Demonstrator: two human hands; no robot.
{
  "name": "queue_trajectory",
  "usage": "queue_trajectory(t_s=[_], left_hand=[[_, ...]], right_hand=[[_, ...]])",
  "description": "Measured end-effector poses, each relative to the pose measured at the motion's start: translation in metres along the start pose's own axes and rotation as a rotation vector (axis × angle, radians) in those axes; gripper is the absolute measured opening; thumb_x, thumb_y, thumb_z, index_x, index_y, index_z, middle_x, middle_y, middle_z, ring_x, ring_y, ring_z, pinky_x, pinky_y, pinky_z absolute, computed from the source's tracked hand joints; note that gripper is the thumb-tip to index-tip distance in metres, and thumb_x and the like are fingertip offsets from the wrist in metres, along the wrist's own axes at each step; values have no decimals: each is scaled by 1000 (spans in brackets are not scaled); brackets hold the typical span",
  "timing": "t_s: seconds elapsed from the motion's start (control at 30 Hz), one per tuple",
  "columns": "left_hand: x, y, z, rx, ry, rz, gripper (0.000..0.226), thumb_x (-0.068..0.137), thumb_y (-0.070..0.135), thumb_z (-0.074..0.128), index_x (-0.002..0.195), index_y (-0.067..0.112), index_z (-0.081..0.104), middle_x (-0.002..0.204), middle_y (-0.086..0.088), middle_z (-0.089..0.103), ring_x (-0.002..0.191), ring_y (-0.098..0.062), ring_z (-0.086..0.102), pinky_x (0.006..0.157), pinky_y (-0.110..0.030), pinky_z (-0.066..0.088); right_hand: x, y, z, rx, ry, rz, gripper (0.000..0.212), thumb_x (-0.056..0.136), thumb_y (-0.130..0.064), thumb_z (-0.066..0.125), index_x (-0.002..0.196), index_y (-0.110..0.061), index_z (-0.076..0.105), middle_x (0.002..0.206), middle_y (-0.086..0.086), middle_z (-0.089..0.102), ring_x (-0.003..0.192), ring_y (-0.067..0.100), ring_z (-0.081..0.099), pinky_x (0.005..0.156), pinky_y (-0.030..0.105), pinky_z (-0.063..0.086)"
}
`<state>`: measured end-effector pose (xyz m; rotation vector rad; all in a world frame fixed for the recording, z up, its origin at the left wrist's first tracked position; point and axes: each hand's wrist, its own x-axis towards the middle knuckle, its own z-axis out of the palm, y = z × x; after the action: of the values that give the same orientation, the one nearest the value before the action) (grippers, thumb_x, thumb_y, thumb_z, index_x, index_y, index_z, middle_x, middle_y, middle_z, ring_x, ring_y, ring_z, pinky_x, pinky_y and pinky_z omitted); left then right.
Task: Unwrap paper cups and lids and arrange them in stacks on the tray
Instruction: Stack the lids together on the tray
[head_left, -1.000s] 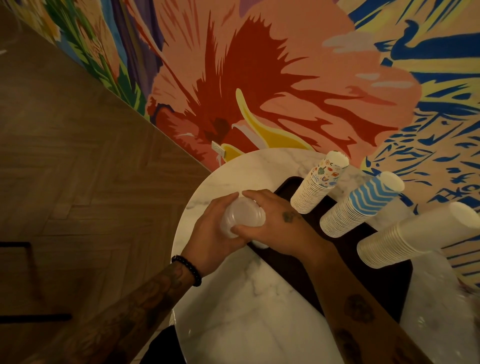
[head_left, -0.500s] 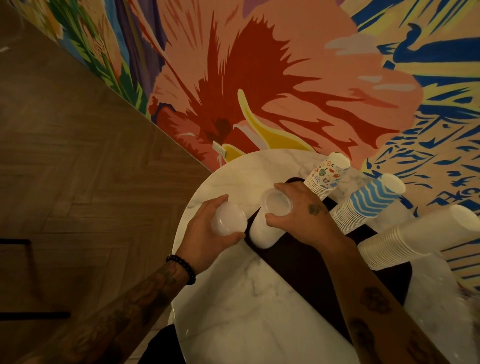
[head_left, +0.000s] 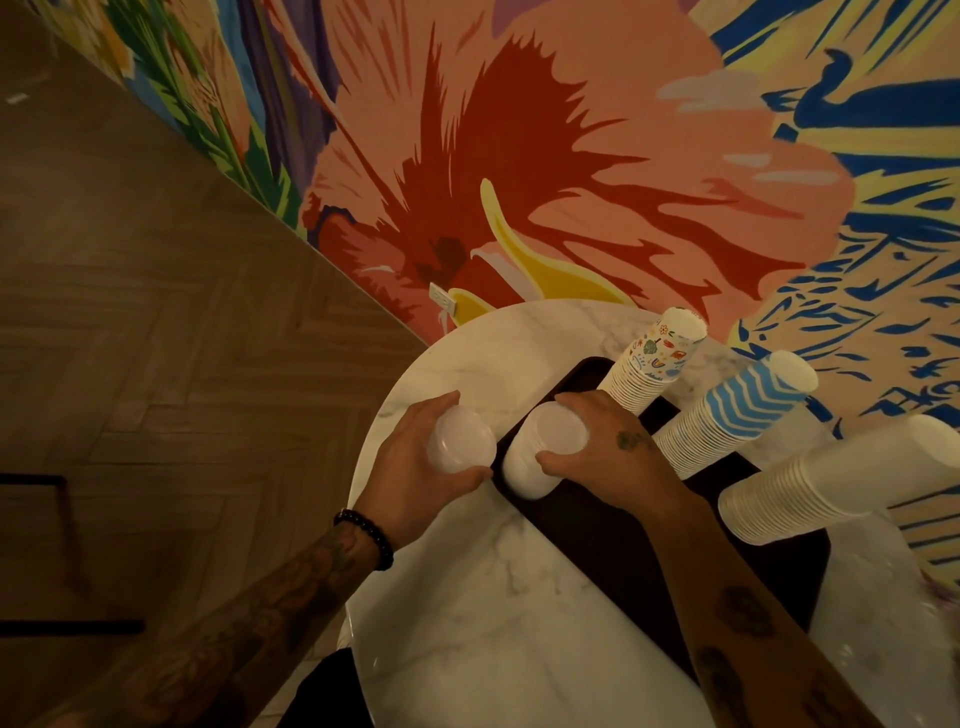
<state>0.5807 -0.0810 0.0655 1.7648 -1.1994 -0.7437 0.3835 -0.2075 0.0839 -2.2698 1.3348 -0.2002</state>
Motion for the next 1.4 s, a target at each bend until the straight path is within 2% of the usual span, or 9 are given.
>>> queue_trajectory(t_s=[0.4, 0.57, 0.67, 0.77, 0.93, 1.07, 1.13, 1.27, 1.4], left_hand=[[0, 5, 4, -8, -12, 10, 83, 73, 28, 87, 144, 24, 44, 143, 7, 47, 123, -5, 41, 109, -32, 40], [-1, 6, 4, -9, -18, 4, 83, 73, 28, 87, 143, 23, 44, 144, 6, 47, 123, -5, 40, 109, -33, 40], [-1, 5, 4, -21, -13, 3, 83, 72, 26, 87, 143, 23, 44, 143, 6, 47, 122, -4, 40, 108, -29, 38], [-2, 6, 4, -20, -16, 2, 82, 73, 26, 87, 143, 23, 44, 143, 7, 47, 122, -4, 40, 106, -25, 37], [-2, 9, 4, -30, -19, 14, 82, 74, 28, 86, 144, 23, 44, 145, 6, 47, 123, -4, 40, 110, -34, 40], [-1, 13, 7, -55, -17, 36, 82, 74, 30, 85, 144, 26, 43, 145, 6, 47, 126, -6, 42, 112, -41, 42], [-1, 15, 9, -91, -22, 52, 84, 73, 31, 86, 145, 27, 43, 144, 7, 49, 128, -10, 45, 108, -46, 46], [1, 20, 10, -149, -62, 74, 92, 71, 27, 87, 146, 39, 35, 140, 12, 52, 126, -5, 50, 103, -44, 51], [1, 22, 10, -124, -118, 96, 92, 69, 29, 88, 144, 41, 35, 144, 10, 49, 128, -8, 48, 100, -46, 53]], right_hand=[[-5, 10, 8, 77, 49, -44, 82, 71, -36, 90, 140, -22, 49, 142, -2, 44, 129, 16, 44, 100, 27, 40], [-6, 10, 10, -5, 32, -76, 57, 73, -38, 87, 122, -28, 60, 148, -5, 38, 134, 17, 40, 104, 38, 46], [-6, 13, 13, -2, 50, -73, 44, 75, -33, 87, 110, -23, 63, 142, -4, 44, 130, 17, 44, 98, 28, 43], [-6, 14, 15, 6, 67, -84, 39, 76, -32, 86, 105, -19, 63, 136, -3, 48, 127, 18, 46, 95, 24, 39], [-10, 3, 7, 47, 107, -70, 37, 75, -43, 84, 99, -26, 62, 144, -9, 43, 132, 13, 41, 102, 35, 43], [-13, -24, -2, 225, 233, -100, 31, 79, -47, 77, 95, -26, 61, 122, -16, 54, 119, 5, 51, 94, 32, 48], [-14, -39, -5, 277, 167, -93, 36, 77, -53, 77, 96, -27, 62, 111, -15, 60, 108, 3, 57, 87, 34, 53], [-18, -62, -7, 227, -30, -39, 44, 73, -54, 82, 103, -31, 59, 116, -13, 61, 108, 7, 57, 81, 24, 52], [-18, -67, -7, 176, -50, -47, 54, 70, -54, 85, 109, -30, 57, 116, -11, 59, 108, 12, 57, 88, 35, 56]])
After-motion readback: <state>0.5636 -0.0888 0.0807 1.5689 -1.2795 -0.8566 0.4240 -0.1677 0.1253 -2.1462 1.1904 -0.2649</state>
